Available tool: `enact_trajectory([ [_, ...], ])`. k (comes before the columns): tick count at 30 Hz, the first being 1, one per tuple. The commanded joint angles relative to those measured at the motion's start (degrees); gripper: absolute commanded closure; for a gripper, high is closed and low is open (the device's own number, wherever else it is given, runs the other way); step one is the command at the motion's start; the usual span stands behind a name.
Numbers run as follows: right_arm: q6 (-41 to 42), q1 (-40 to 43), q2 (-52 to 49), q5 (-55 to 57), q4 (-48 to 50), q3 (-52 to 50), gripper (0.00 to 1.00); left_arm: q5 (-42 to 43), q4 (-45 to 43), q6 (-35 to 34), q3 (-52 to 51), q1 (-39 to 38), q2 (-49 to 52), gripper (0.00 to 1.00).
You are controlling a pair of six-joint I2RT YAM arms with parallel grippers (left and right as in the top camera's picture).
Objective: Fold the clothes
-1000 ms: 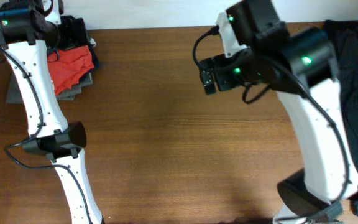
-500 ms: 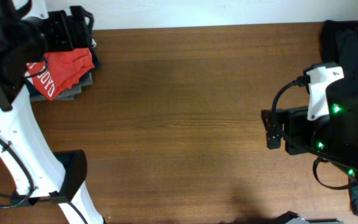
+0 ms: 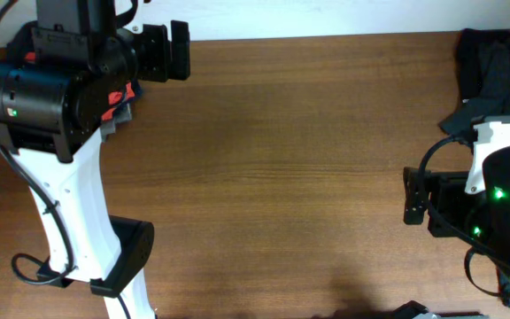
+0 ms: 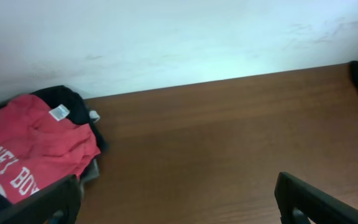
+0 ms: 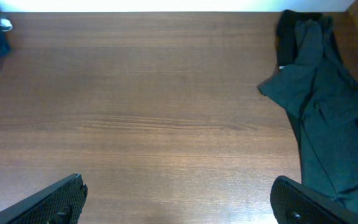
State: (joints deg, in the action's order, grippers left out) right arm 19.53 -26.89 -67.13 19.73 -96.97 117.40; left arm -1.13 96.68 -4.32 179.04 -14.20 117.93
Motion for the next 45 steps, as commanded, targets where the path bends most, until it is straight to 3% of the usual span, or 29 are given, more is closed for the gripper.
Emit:
enact_trajectory([
  [1, 0.94, -0.37, -0.13, 2.40, -0.35, -0.26, 0.01, -2.34, 0.02, 1.09, -0.33, 0.09, -5.81, 0.01],
  [6, 0.94, -0.37, -0.13, 2.43, -0.35, -0.26, 0.01, -7.78, 0.02, 0.35, -9.86, 0.11, -14.10, 0.01],
  [10, 0.98, -0.37, -0.13, 2.36, -0.35, -0.26, 0.01, -13.20, 0.00, -3.72, -26.93, 0.11, -23.39, 0.01],
  [19, 2.43, -0.37, -0.13, 2.40, 0.09, -0.26, 0.01, -13.68, -5.95, -7.96, -52.83, 0.11, -33.44, 0.01],
  [25, 2.40, -0.37, -0.13, 2.40, -0.35, -0.31, 0.01, -12.46, -16.94, -11.15, -76.63, 0.09, -36.20, 0.01],
  [29, 1.97, -0.37, -0.13, 2.49, -0.35, -0.33, 0.01, -8.63, -29.90, -7.32, -95.06, 0.11, -42.40, 0.01],
  [32, 1.99, -0.37, -0.39, 2.64, -0.28, -0.42, 0.01, -3.34, -34.10, -2.82, -101.72, 0.11, -48.96, 0.01],
  [35, 1.99, -0.37, -1.18, 2.67, 0.31, -0.66, 0.01, -3.17, -34.32, 1.64, -105.48, 0.11, -53.81, 0.01],
  [45, 1.99, -0.37, -7.82, 4.20, 3.37, -1.73, 0.01, -7.89, -34.32, 2.47, -108.89, 0.09, -56.41, 0.01],
])
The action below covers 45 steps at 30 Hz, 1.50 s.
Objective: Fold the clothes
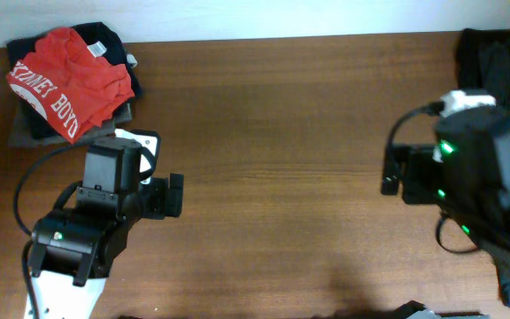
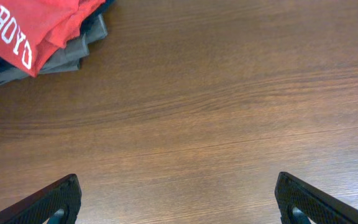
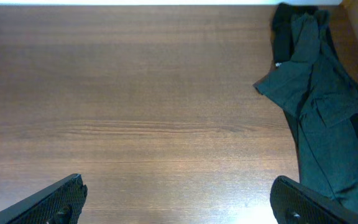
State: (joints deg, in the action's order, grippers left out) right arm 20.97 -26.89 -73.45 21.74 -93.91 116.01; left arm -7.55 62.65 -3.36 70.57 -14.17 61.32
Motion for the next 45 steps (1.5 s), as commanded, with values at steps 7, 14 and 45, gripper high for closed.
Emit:
enact_trajectory([
  [7, 0.52, -0.37, -7.23, 2.36, 0.31, -0.31, 0.01, -1.27, -0.26, 1.51, -0.42, 0.07, 0.44, 0.01],
  [14, 0.55, -0.37, -8.37, 2.49, 3.43, -0.17, 0.01, -1.27, -0.26, 1.51, -0.42, 0.07, 0.44, 0.01],
  [45, 0.33, 2.60, -6.16, -1.81, 4.76, -1.46, 0.01, -1.27, -0.26, 1.51, -0.42, 0.07, 0.44, 0.01],
])
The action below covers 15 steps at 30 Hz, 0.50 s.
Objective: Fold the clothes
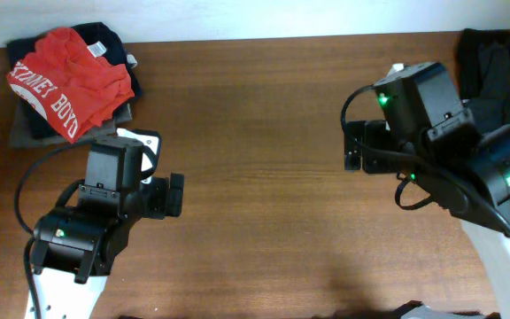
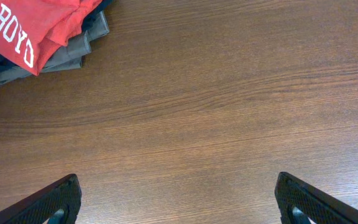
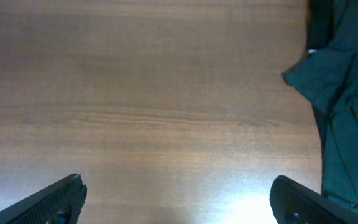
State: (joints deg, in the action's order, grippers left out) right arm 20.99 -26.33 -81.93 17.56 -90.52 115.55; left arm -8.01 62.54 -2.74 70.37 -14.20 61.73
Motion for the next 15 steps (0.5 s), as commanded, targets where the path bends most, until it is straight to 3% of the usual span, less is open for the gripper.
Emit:
enact_trajectory([
  [1, 0.28, 5.64, 3.61, 1.03, 3.93, -2.45, 0.01, -0.81, -0.15, 0.90, -0.22, 0.09, 0.02, 0.01],
  [6, 0.02, 16.61, 8.87, -5.09, 12.41, -12.37, 0.01, -0.81, -0.15, 0.90, -0.22, 0.09, 0.02, 0.01],
  [12, -7.93, 23.21, 21.75, -9.60, 32.61, -37.46, 0.01, -0.81, -0.15, 0.90, -0.22, 0.09, 0.02, 0.01],
  [15, -7.89, 24.24, 28.57, -9.92, 40.54, -49.18, 0.01, -0.81, -0.15, 0.90, -0.22, 0.09, 0.02, 0.01],
])
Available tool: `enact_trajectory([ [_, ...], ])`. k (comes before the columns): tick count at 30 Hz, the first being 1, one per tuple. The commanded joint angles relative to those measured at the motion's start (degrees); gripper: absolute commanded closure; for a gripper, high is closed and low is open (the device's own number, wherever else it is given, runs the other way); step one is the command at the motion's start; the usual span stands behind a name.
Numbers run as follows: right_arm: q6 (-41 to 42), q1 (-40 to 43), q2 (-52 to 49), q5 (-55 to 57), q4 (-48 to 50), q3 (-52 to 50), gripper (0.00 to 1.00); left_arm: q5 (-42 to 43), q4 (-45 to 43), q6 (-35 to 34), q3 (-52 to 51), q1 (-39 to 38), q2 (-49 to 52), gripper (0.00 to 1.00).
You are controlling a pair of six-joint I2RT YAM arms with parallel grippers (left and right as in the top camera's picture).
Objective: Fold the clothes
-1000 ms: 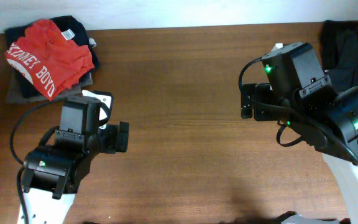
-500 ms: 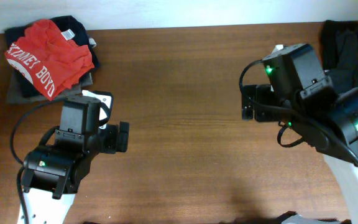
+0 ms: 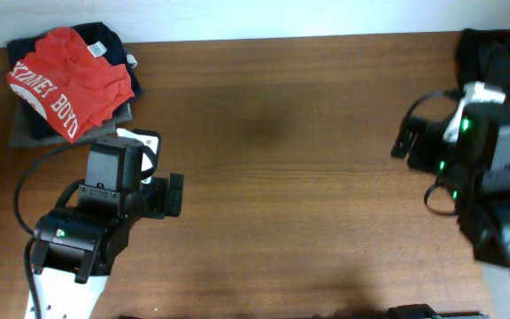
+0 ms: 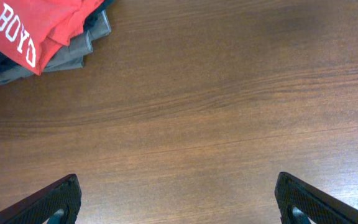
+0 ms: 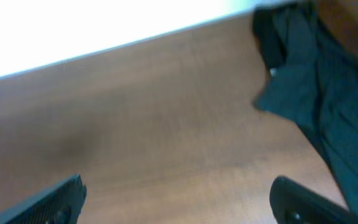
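A stack of folded clothes topped by a red shirt with white lettering (image 3: pixel 67 73) lies at the table's far left corner, its edge also in the left wrist view as the red shirt (image 4: pixel 23 28). A pile of dark unfolded clothes (image 3: pixel 494 62) lies at the far right; the right wrist view shows these dark clothes (image 5: pixel 316 106) blurred. My left gripper (image 3: pixel 175 195) hovers open over bare wood, below the stack. My right gripper (image 3: pixel 403 142) is open, just left of the dark pile. Neither holds anything.
The brown wooden table (image 3: pixel 273 159) runs between both arms. A white wall (image 5: pixel 104 25) borders the far edge. The left arm's white base stands at the near left.
My right arm has moved to the right and its camera now tilts toward the wall and the dark pile. The left arm has stayed put.
My left gripper was up by the red stack at the far left, the right arm low at the right edge. Then the left gripper sat below the stack and has stayed there. The right arm stood further toward the far middle, and is now back by the dark pile.
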State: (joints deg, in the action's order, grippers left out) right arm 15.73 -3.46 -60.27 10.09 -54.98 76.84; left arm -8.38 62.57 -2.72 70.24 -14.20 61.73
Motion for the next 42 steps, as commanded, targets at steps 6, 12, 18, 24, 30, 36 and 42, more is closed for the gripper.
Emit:
enact_trajectory([
  [6, -2.62, 1.40, 26.29, -2.43, 23.96, -38.05, 0.01, -0.44, -0.17, 0.87, -0.09, 0.09, 0.02, 0.01],
  [12, -2.64, 1.40, 38.80, -3.48, 35.78, -54.95, 0.01, -0.44, -0.17, 0.87, -0.09, 0.09, 0.02, 0.01],
  [18, -2.62, 1.40, 45.90, -4.17, 44.19, -64.19, 0.01, -0.44, -0.17, 0.87, -0.09, 0.09, 0.02, 0.01],
  [24, -2.64, 1.25, 50.95, -4.96, 48.92, -67.76, 0.01, -0.44, -0.17, 0.87, -0.09, 0.09, 0.02, 0.01],
  [30, -3.52, 1.36, 57.18, -4.68, 48.81, -68.78, 0.01, -0.44, -0.17, 0.87, -0.09, 0.09, 0.02, 0.01],
  [36, -3.50, 1.36, 60.08, -4.17, 49.48, -70.88, 0.01, -0.44, -0.17, 0.87, -0.09, 0.09, 0.02, 0.01],
  [42, -3.52, 1.36, 60.08, -2.80, 52.11, -72.96, 0.01, -0.44, -0.17, 0.87, -0.09, 0.09, 0.02, 0.01],
])
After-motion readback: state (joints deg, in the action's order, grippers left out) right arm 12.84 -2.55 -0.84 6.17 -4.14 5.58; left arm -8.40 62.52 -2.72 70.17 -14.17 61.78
